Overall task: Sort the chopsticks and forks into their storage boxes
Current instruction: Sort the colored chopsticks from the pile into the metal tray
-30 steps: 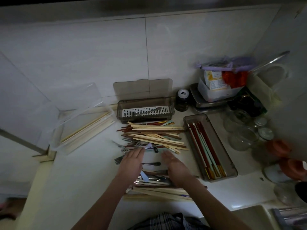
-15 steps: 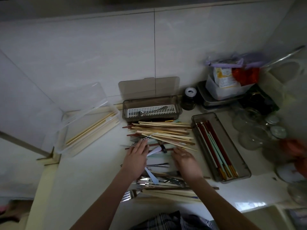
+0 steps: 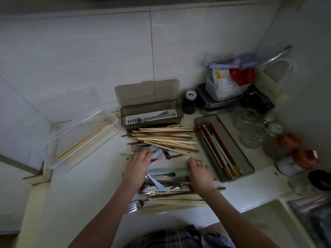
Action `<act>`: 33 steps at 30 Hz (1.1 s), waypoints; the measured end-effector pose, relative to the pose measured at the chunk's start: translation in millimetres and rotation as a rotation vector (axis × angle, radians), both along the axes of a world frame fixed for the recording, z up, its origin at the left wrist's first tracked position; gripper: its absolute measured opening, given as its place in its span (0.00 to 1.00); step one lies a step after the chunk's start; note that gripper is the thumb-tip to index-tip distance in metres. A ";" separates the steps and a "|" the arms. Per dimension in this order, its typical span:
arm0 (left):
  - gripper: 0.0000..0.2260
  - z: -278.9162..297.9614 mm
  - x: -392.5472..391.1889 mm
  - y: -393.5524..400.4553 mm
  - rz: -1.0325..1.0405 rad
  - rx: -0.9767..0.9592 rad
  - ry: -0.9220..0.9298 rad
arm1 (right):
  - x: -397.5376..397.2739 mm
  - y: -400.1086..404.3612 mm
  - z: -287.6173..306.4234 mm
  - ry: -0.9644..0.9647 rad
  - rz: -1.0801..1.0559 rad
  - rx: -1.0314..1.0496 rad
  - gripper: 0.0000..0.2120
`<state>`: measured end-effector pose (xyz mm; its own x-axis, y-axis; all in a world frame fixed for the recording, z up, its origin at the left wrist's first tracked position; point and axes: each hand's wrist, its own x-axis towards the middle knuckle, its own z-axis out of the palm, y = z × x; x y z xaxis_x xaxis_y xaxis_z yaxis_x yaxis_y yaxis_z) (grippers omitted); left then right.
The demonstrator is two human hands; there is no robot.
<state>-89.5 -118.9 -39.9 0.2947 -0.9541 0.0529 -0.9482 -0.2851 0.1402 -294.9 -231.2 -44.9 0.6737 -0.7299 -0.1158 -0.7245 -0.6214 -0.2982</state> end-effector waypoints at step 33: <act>0.18 8.5 -67.0 -37.5 -0.232 -0.135 0.149 | -7.6 -4.4 25.1 -0.192 0.116 -0.111 0.15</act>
